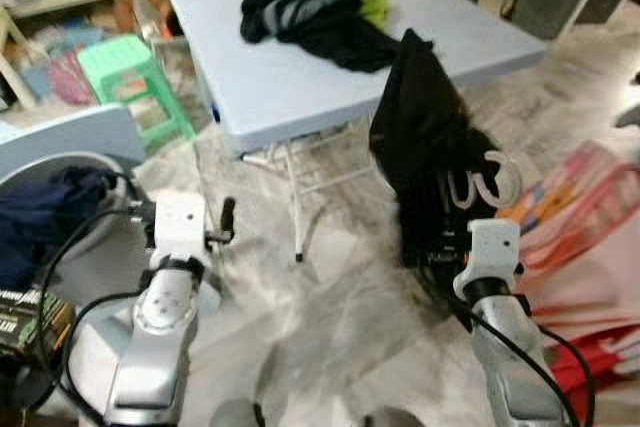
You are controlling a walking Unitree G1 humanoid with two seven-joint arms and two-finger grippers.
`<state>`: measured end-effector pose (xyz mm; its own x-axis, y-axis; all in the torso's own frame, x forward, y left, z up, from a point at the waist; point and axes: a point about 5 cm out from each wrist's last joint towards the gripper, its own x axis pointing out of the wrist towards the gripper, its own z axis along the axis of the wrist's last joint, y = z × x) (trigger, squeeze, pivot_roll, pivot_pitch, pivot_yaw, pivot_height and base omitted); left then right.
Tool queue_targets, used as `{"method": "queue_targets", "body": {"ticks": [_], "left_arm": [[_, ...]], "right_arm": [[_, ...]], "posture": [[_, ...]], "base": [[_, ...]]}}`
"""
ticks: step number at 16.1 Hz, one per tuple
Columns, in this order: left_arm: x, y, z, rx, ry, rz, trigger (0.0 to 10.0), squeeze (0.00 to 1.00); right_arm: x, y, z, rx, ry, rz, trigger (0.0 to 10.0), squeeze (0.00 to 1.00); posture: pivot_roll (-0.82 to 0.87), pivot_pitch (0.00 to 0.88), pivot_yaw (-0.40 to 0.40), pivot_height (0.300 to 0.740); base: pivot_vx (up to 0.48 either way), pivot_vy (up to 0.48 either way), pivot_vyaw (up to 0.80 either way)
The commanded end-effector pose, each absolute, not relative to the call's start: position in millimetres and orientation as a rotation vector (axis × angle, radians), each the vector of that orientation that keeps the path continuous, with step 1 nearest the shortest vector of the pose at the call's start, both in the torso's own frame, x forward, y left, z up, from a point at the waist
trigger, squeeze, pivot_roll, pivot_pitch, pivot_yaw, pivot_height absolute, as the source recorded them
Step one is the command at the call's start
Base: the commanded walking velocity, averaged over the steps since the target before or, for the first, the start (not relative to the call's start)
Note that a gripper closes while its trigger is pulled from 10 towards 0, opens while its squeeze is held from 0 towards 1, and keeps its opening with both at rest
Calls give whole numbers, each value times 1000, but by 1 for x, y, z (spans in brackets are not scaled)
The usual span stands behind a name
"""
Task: Hang hanger
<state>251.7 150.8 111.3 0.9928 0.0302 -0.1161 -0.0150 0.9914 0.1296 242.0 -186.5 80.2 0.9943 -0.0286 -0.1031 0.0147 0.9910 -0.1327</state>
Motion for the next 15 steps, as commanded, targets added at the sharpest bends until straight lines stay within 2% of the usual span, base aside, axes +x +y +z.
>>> {"method": "queue_targets", "body": {"ticks": [1,2,7,12,15], "left_arm": [[252,150,114,139,105,28,10000,0],[252,152,115,144,106,44,10000,0],[251,153,114,149,114,53,10000,0],[251,160,120,189,105,50,10000,0],[247,163,116,194,136,15,10000,0]], "right_arm": [[243,-189,89,-129,67,-24,10000,0],[244,-188,89,-127,68,-18,10000,0],[244,-185,89,-129,61,3,10000,0],[246,-186,96,-148,62,2,10000,0],[236,-188,86,-127,114,-11,10000,0]], "posture": [[4,39,-1,740],[5,40,-1,740],[7,41,4,740],[-21,80,6,740],[-1,74,19,740]], "base": [[0,0,0],[0,0,0],[0,0,761],[0,0,0],[0,0,0]]}}
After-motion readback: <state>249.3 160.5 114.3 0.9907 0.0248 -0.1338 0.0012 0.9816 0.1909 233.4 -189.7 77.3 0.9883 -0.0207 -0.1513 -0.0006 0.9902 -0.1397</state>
